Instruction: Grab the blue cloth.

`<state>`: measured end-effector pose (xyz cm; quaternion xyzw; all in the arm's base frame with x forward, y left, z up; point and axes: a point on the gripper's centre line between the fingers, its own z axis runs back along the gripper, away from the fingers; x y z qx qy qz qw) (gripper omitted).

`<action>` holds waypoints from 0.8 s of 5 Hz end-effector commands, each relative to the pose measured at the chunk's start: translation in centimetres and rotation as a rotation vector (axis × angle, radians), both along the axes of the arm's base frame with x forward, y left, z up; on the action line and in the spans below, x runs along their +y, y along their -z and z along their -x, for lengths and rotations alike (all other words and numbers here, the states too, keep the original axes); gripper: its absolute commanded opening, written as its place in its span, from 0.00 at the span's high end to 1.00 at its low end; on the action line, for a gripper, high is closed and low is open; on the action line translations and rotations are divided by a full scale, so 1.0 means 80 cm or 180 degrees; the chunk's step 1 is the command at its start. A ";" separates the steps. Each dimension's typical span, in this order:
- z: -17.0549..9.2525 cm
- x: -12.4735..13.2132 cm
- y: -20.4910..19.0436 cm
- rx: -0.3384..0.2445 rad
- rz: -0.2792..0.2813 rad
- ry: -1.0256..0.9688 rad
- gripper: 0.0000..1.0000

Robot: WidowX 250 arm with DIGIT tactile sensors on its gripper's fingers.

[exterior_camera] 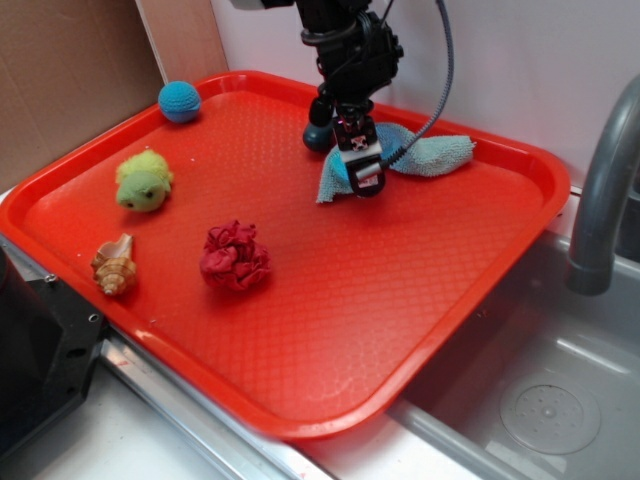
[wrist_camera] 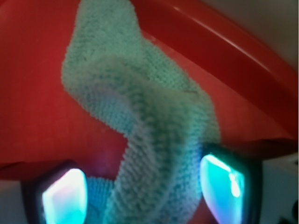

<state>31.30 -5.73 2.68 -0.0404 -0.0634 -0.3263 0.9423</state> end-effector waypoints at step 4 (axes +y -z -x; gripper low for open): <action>0.068 0.021 -0.127 -0.0361 -0.0380 -0.1353 1.00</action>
